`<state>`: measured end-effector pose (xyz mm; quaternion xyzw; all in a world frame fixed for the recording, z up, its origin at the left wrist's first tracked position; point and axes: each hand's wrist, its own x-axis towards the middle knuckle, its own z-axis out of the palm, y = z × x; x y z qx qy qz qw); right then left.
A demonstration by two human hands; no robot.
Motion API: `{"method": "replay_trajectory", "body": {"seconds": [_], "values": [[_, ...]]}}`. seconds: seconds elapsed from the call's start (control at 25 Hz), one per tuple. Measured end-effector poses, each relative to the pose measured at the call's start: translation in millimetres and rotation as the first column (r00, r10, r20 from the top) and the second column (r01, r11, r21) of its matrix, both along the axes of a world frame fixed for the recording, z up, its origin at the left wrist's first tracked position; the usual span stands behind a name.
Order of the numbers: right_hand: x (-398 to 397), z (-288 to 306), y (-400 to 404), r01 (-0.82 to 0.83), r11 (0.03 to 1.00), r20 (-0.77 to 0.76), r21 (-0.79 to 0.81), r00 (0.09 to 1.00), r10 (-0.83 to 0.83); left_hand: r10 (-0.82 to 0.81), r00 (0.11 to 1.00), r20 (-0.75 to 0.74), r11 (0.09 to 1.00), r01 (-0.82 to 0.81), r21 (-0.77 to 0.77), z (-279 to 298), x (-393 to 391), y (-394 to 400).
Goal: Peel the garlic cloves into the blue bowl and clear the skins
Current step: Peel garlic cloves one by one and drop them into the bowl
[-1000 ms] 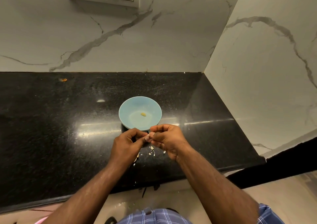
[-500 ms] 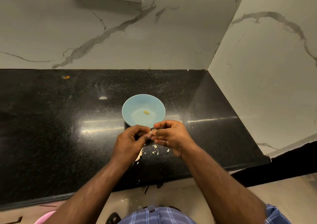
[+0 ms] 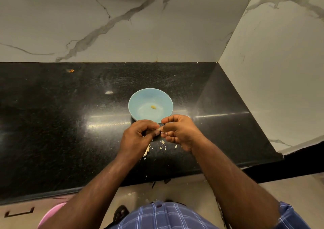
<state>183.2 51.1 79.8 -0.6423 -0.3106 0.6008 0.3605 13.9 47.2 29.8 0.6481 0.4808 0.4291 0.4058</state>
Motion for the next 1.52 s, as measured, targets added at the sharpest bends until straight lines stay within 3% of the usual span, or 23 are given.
{"method": "replay_trajectory", "body": {"seconds": [0.16, 0.32, 0.56, 0.76, 0.92, 1.04, 1.12, 1.2, 1.28, 1.32, 1.52], "values": [[-1, -2, 3, -0.064, 0.998, 0.108, 0.029, 0.992, 0.061, 0.006, 1.000, -0.025, 0.998, -0.004, 0.063, -1, 1, 1], [-2, -5, 4, -0.081, 0.995, 0.124, 0.060, 0.990, 0.073, 0.001, 1.000, 0.006, 0.997, -0.002, 0.073, -2, 2, 2], [1, -16, 4, -0.081, 0.994, 0.131, 0.076, 0.989, 0.070, 0.018, 0.954, 0.299, 0.986, 0.032, -0.163, -7, 9, 4], [17, -28, -2, -0.060, 0.996, 0.293, 0.060, 0.955, 0.040, 0.115, 0.873, 0.473, 0.930, 0.073, -0.361, -5, 10, 5], [30, -35, -4, -0.160, 0.986, 0.497, 0.054, 0.860, 0.112, 0.175, 0.832, 0.526, 0.889, 0.096, -0.448, -8, 10, 6], [33, -29, -10, -0.348, 0.936, 0.703, 0.041, 0.676, 0.220, 0.168, 0.848, 0.502, 0.890, 0.089, -0.448, -7, 10, 5], [32, -26, -10, -0.362, 0.930, 0.750, 0.072, 0.634, 0.189, 0.167, 0.859, 0.483, 0.894, 0.075, -0.442, -7, 10, 4], [28, -25, -8, -0.268, 0.951, 0.643, 0.154, 0.758, 0.109, 0.163, 0.878, 0.451, 0.902, 0.053, -0.429, -5, 10, 2], [18, -21, -6, -0.123, 0.971, 0.365, 0.205, 0.930, 0.041, 0.141, 0.908, 0.396, 0.919, 0.029, -0.393, -3, 9, 0], [14, -18, -5, -0.078, 0.975, 0.239, 0.210, 0.971, 0.026, 0.126, 0.923, 0.364, 0.929, 0.020, -0.370, -2, 9, -1], [0, -10, -3, -0.029, 0.985, 0.043, 0.168, 0.999, 0.022, 0.096, 0.944, 0.316, 0.948, 0.010, -0.318, 7, 8, -5]]}}
